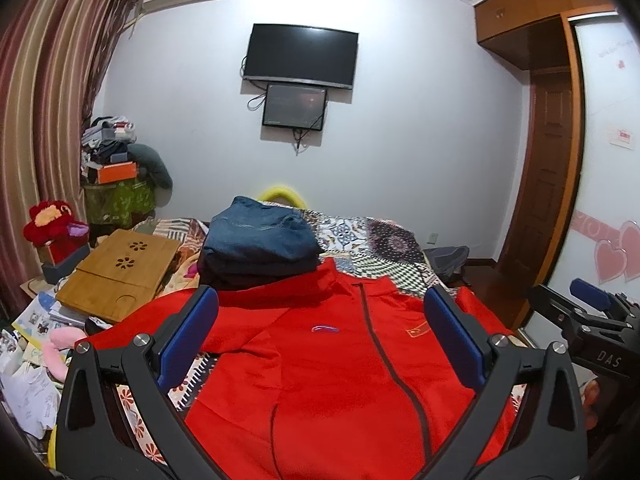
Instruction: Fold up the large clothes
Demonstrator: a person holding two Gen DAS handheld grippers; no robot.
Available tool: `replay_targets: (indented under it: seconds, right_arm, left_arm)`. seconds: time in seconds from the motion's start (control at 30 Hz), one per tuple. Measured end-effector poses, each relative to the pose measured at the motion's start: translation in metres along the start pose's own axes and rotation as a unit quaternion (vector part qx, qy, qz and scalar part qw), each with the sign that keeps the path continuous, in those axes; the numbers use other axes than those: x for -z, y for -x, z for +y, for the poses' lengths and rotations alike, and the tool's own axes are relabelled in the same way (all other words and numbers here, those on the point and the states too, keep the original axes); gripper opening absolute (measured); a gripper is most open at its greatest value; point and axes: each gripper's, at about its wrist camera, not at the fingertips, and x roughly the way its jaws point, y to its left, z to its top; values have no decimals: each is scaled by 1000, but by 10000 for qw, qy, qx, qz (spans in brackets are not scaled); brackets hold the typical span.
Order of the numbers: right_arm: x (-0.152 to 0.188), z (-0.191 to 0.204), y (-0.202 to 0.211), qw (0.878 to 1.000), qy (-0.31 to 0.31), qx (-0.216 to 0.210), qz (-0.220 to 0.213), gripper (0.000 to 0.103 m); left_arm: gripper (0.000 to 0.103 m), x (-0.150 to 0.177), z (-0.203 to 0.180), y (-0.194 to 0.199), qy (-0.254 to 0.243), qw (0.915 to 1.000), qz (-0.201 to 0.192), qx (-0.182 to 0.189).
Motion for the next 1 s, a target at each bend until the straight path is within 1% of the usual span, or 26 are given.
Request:
replay_targets:
  seconds: [0.23, 0.3, 0.4, 0.53, 0.6, 0.67, 0.73, 0.83, 0.87, 0.9, 0.93, 0.97, 1.0]
  right_arm:
    - [1, -6, -39, 9989, -96, 24, 453, 103]
    - [4, -8, -54, 9976, -164, -3, 675, 103]
    - [9, -12, -73, 9948, -238, 23, 990, 103]
    - [14, -18, -93, 9901, -307, 88, 1365, 103]
    - [16, -20, -104, 9874, -311, 148, 1543, 103]
    - [16, -21, -112, 9855, -300, 198, 1661, 103]
    - [17, -21, -117, 9835, -279, 257, 1770, 103]
    - [18, -23, -125, 9811, -275, 341, 1885, 103]
    - [18, -23, -127, 9804, -284, 357, 1917, 103]
    - [19, -24, -130, 9795, -299, 360, 1957, 103]
    - [20, -25, -132, 9788, -315, 351, 1993, 103]
    - [19, -24, -135, 9781, -327, 341, 2025, 103]
    - [20, -24, -137, 9774, -337, 327, 2061, 103]
  left_arm:
    - [103, -7, 47, -44, 306, 9983, 246, -424]
    - [103, -9, 65, -56, 368, 9968, 304, -645]
    - [103, -9, 90, -76, 432, 9941, 466, -881]
    - [103, 0, 132, -108, 660, 9880, 867, -1095]
    - [103, 9, 157, -123, 901, 9833, 1119, -1117]
    - [103, 22, 183, -139, 1219, 9756, 1425, -1145]
    - [103, 35, 208, -155, 1517, 9674, 1707, -1094]
    - [102, 60, 243, -181, 2007, 9491, 2239, -936]
    - [96, 67, 252, -187, 2167, 9427, 2384, -871]
    - [94, 78, 264, -195, 2400, 9336, 2544, -778]
    - [90, 86, 272, -200, 2582, 9264, 2647, -715]
    - [90, 93, 280, -205, 2794, 9185, 2730, -621]
    - [90, 103, 290, -211, 3064, 9087, 2793, -494]
